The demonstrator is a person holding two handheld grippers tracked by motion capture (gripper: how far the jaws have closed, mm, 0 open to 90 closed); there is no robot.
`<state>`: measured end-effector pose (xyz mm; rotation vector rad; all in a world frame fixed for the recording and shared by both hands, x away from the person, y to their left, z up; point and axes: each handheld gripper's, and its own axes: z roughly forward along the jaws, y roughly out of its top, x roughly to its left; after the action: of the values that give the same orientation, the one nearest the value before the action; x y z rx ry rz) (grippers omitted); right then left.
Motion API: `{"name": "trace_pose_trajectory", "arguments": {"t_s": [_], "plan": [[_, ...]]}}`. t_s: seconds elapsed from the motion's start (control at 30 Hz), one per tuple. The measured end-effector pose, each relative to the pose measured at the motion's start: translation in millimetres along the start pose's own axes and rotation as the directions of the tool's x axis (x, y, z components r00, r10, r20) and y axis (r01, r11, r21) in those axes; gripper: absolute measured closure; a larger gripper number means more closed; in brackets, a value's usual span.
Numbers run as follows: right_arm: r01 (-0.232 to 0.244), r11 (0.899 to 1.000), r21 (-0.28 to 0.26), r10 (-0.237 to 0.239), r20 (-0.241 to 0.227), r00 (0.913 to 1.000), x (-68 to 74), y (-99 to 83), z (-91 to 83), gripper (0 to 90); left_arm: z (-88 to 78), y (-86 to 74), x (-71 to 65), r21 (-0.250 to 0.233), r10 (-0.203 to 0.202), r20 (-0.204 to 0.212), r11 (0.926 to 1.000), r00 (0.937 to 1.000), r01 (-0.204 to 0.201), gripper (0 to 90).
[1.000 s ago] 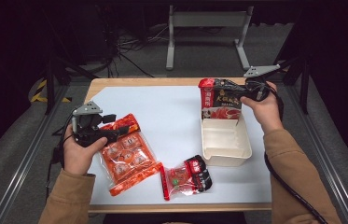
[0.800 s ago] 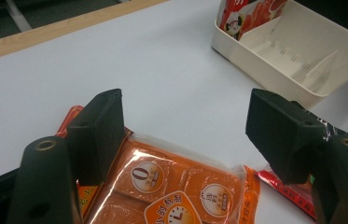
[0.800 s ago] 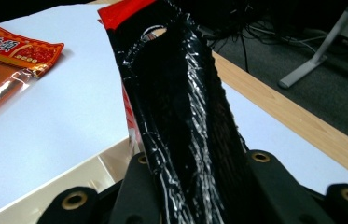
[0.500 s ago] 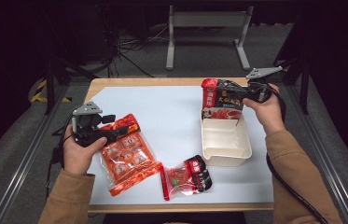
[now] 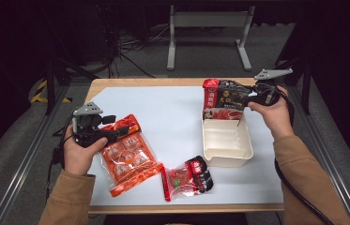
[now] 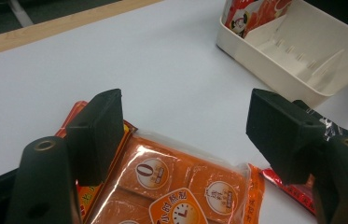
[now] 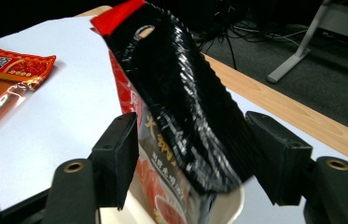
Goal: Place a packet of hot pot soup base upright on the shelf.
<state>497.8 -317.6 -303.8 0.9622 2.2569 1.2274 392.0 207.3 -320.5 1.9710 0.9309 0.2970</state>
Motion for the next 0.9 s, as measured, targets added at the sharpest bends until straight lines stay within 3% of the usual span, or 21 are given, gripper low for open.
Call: {"name": "trace_pose_trajectory", "arguments": {"t_s": [0.13, 0.5, 0.67, 0.73, 0.9], "plan": [[-0.018, 1.000, 0.001, 0.018, 0.023, 0.9996, 4.0, 0.3, -15.5, 35.7, -0.8, -0.7, 2.0, 0.008, 0.007, -0.053, 0.9999, 0.9986, -0.007, 28.4], [0.006, 1.000, 0.001, -0.006, 0.046, 0.9989, 18.6, -5.1, -59.1, 35.8, -5.9, -5.2, 14.2, -0.020, -0.006, -0.060, 0.9998, 0.9982, 0.005, 29.7], [0.021, 1.000, -0.013, -0.020, 0.035, 0.9992, 30.3, -11.2, -71.6, 35.8, -6.8, -7.5, 18.3, -0.020, -0.012, -0.058, 0.9997, 0.9983, 0.011, 30.4], [0.022, 0.999, -0.027, -0.021, 0.026, 0.9994, 35.9, -14.5, -75.9, 35.8, -7.6, -8.7, 19.2, -0.017, -0.037, -0.058, 0.9992, 0.9976, 0.037, 34.4], [0.034, 0.999, -0.022, -0.034, -0.007, 0.9994, 46.0, -19.9, -79.5, 35.8, -10.7, -9.9, 24.7, -0.015, -0.051, -0.048, 0.9986, 0.9976, 0.050, 28.2]]}}
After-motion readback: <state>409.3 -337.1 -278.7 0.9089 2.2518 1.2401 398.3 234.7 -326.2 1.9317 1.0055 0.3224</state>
